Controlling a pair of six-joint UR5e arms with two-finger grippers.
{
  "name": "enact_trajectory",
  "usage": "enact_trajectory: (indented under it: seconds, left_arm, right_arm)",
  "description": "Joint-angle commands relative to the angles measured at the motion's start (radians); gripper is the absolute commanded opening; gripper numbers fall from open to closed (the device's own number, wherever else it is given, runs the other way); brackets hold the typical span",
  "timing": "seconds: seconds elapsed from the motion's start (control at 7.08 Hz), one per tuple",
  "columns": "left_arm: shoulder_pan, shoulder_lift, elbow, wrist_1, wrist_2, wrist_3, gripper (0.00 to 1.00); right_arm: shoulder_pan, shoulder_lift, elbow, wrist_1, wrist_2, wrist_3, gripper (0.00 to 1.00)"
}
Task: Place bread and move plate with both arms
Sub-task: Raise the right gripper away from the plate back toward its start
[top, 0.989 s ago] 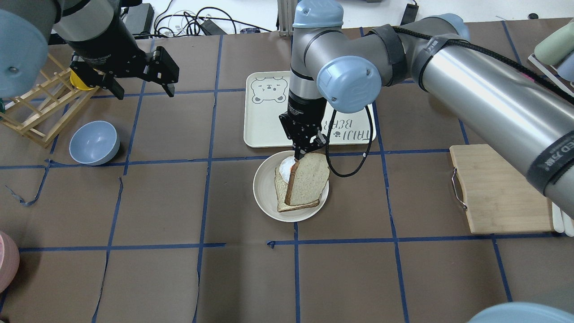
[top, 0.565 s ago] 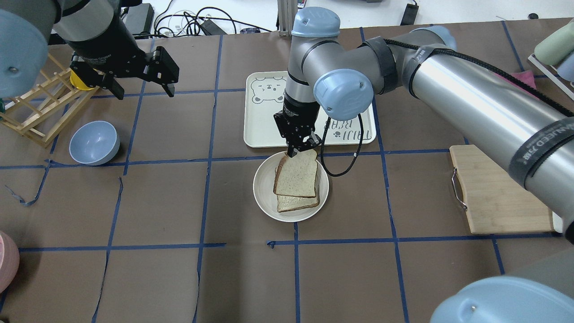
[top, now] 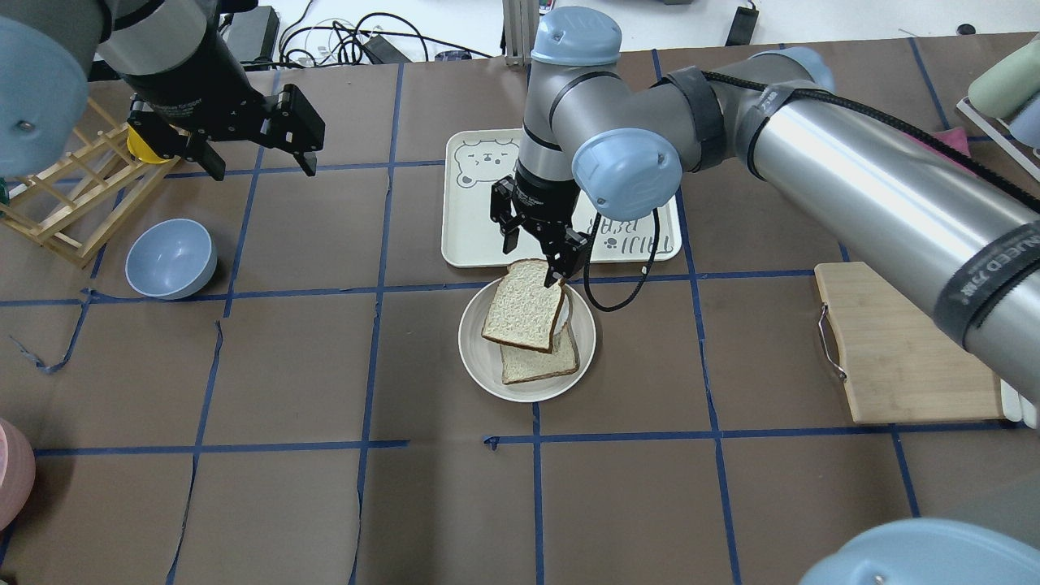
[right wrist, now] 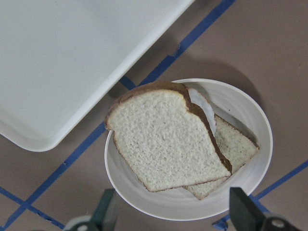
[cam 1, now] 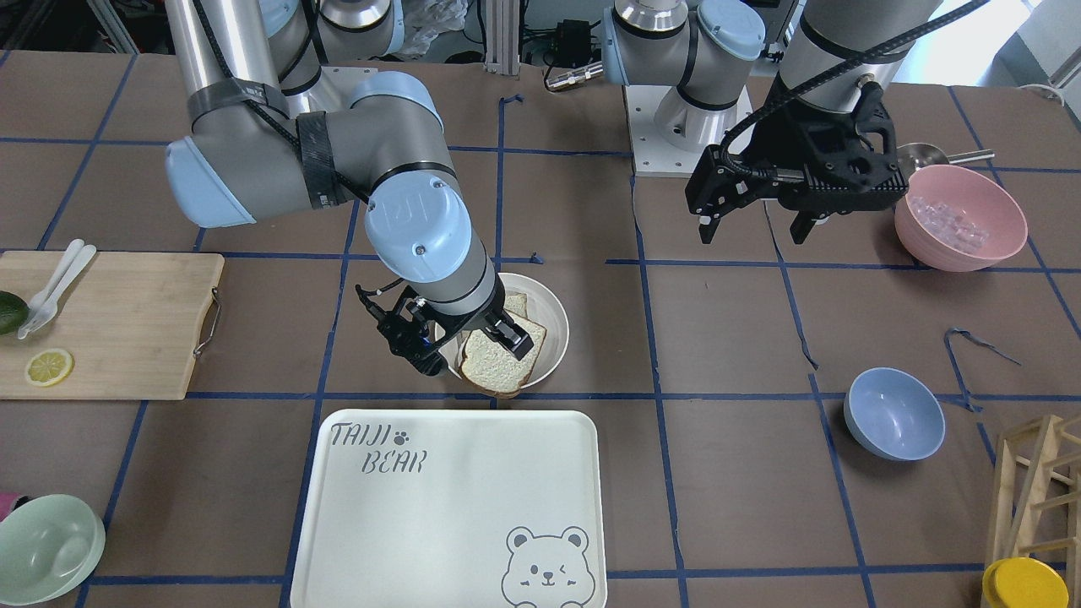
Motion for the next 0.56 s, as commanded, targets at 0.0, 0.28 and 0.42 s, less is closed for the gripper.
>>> enact_trajectory:
  seconds: [0.0, 0.28, 0.42]
  left_arm:
    - [0.000, 0.000, 0.000, 0.000, 0.000, 0.002, 1.00]
    - [-0.005, 0.001, 0.000, 0.000, 0.000, -0.005, 1.00]
    - [-0.008, 0.001, -0.002, -0.002, 0.000, -0.008, 1.00]
  right_arm:
    - [-0.066, -0.095, 0.007, 0.007, -0.112, -0.207, 1.00]
    - [-0.190, -0.149, 0.005, 0.027, -0.152, -0.448, 1.00]
    - [-0.244, -0.190, 0.007, 0.047, -0.233, -0.621, 1.00]
